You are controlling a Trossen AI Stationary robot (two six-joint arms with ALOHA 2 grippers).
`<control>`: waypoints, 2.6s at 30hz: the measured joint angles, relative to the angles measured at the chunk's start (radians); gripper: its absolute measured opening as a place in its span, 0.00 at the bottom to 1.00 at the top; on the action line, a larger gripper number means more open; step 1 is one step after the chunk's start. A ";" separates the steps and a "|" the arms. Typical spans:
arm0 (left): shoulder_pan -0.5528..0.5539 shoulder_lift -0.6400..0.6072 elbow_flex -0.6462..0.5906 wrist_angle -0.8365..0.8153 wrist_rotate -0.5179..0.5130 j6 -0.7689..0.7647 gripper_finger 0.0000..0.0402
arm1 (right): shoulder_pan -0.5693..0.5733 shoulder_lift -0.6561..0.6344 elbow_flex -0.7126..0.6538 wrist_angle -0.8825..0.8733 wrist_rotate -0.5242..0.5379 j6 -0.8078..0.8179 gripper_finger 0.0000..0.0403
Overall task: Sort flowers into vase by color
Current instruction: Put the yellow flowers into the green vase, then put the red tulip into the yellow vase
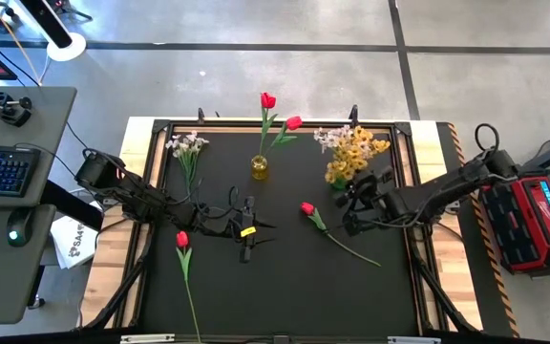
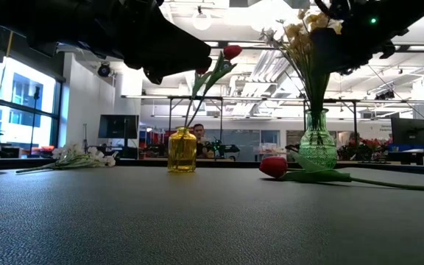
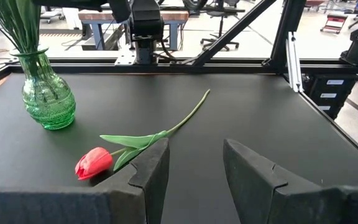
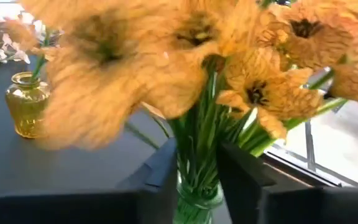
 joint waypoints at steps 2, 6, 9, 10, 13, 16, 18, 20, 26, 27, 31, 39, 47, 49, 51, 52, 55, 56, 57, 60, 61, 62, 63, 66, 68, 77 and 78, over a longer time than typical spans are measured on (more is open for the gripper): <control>0.000 0.000 0.000 0.000 0.000 0.000 0.35 | -0.006 0.000 0.000 0.028 -0.009 -0.029 0.16; 0.000 0.000 0.000 0.000 0.000 0.000 0.35 | -0.028 0.000 0.000 0.050 -0.053 -0.056 0.03; 0.000 0.000 0.000 0.000 0.000 0.000 0.35 | -0.057 -0.001 0.000 0.052 -0.094 -0.054 0.02; 0.000 0.000 0.000 0.000 0.000 0.000 0.35 | -0.067 -0.001 0.000 0.055 -0.111 -0.053 0.02; 0.000 0.000 0.000 0.001 0.000 0.000 0.35 | -0.086 -0.001 0.000 0.060 -0.142 -0.056 0.02; 0.000 0.000 0.000 -0.001 0.000 0.000 0.35 | -0.089 -0.001 0.000 0.059 -0.142 -0.057 0.01; 0.000 0.000 0.000 -0.001 0.000 0.000 0.35 | -0.089 -0.001 0.000 0.059 -0.143 -0.057 0.01; 0.000 0.000 0.000 -0.001 0.000 0.000 0.35 | -0.089 -0.001 0.000 0.059 -0.147 -0.058 0.01; 0.000 0.000 0.000 -0.001 0.000 -0.002 0.35 | -0.089 -0.010 0.001 0.056 -0.183 -0.083 0.06; 0.000 0.000 0.000 -0.001 0.000 -0.002 0.35 | -0.089 -0.016 0.001 0.053 -0.194 -0.083 0.08; 0.000 0.000 0.000 -0.001 0.000 -0.002 0.35 | -0.097 -0.049 0.001 0.050 -0.276 -0.084 0.21; 0.000 0.000 0.000 -0.002 0.000 -0.003 0.35 | -0.098 -0.142 0.001 0.049 -0.482 -0.135 0.52; 0.000 0.000 0.000 -0.002 0.000 -0.003 0.35 | -0.098 -0.222 0.001 -0.026 -0.796 -0.042 0.57; 0.000 0.000 0.000 -0.002 0.000 -0.011 0.35 | -0.090 -0.224 0.001 -0.044 -0.873 -0.016 0.56; 0.000 0.000 0.000 -0.002 0.000 -0.019 0.35 | -0.073 -0.222 0.001 -0.054 -0.950 0.013 0.55; 0.000 0.000 0.000 -0.002 0.000 -0.019 0.35 | -0.062 -0.221 0.001 -0.050 -0.979 0.031 0.54; 0.000 0.000 0.000 -0.003 0.000 -0.019 0.35 | -0.007 -0.220 0.001 -0.029 -1.011 0.078 0.52; 0.000 0.000 0.000 -0.007 0.000 -0.020 0.35 | 0.015 -0.220 0.001 -0.019 -1.009 0.084 0.51; 0.000 0.000 0.000 -0.012 0.000 -0.021 0.35 | 0.038 -0.220 0.001 -0.006 -1.000 0.086 0.50; 0.000 0.000 0.000 -0.024 0.000 -0.027 0.35 | 0.114 -0.214 0.001 0.045 -0.939 0.084 0.49; 0.000 0.000 0.000 -0.027 0.000 -0.027 0.35 | 0.138 -0.208 0.001 0.068 -0.913 0.083 0.49; 0.000 0.000 0.000 -0.030 0.000 -0.027 0.35 | 0.164 -0.197 0.001 0.090 -0.890 0.077 0.49; 0.000 0.000 0.000 -0.030 0.000 -0.027 0.35 | 0.187 -0.182 0.001 0.114 -0.869 0.068 0.49; 0.000 0.000 0.000 -0.028 0.000 -0.027 0.35 | 0.243 -0.116 0.001 0.195 -0.826 0.006 0.49; 0.000 0.000 0.000 -0.028 0.000 -0.027 0.35 | 0.266 -0.059 0.001 0.233 -0.802 -0.016 0.49; 0.000 0.000 0.000 -0.027 0.000 -0.028 0.35 | 0.217 0.197 0.001 0.239 -0.858 -0.020 0.49; 0.000 0.000 0.000 -0.027 0.000 -0.030 0.35 | 0.197 0.220 0.001 0.244 -0.882 -0.021 0.49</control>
